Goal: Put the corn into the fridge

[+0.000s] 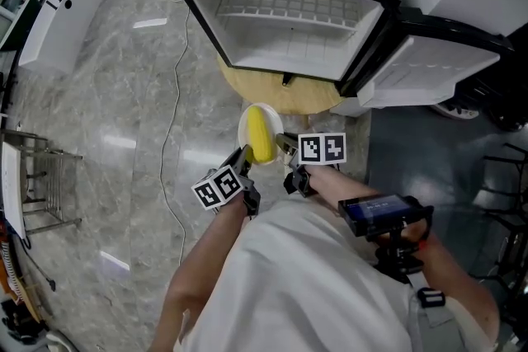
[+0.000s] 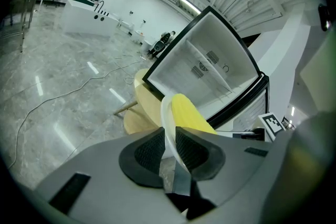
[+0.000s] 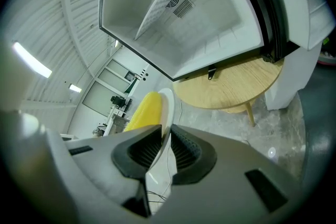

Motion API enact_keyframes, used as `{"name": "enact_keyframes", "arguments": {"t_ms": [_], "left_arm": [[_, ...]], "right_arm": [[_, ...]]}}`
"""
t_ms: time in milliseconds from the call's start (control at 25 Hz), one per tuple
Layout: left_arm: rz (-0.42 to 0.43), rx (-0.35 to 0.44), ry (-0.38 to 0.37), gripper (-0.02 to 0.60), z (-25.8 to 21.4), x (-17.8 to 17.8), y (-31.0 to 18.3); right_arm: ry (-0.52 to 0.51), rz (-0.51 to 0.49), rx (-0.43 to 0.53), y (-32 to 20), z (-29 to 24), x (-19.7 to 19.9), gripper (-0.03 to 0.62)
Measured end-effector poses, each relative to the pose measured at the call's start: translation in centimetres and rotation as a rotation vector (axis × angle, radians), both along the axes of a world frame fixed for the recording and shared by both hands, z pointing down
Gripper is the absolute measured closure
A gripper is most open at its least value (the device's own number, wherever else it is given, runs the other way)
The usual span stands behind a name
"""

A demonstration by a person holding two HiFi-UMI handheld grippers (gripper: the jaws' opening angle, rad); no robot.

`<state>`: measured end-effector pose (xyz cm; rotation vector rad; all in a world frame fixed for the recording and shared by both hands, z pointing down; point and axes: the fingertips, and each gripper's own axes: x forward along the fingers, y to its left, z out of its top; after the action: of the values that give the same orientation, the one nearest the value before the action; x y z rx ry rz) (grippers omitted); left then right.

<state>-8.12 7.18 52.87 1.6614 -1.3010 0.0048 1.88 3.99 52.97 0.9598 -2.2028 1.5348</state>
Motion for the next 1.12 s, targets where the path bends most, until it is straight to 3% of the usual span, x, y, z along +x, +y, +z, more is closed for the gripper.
{"name": "enact_keyframes", "arguments": {"t_ms": [640, 1120], "left_arm": [[-0.025, -0.018, -0.001, 0.517, 0.3, -0.5, -5.5], [-0.049, 0.002, 0.004, 0.517, 0.0, 0.3, -11.1]], "right_arm": [[0.008, -0.021, -0.029, -5.7, 0.7, -0.6, 0.534], [0.002, -0.054, 0.01, -11.7, -0.1, 0.1, 0.534]]}}
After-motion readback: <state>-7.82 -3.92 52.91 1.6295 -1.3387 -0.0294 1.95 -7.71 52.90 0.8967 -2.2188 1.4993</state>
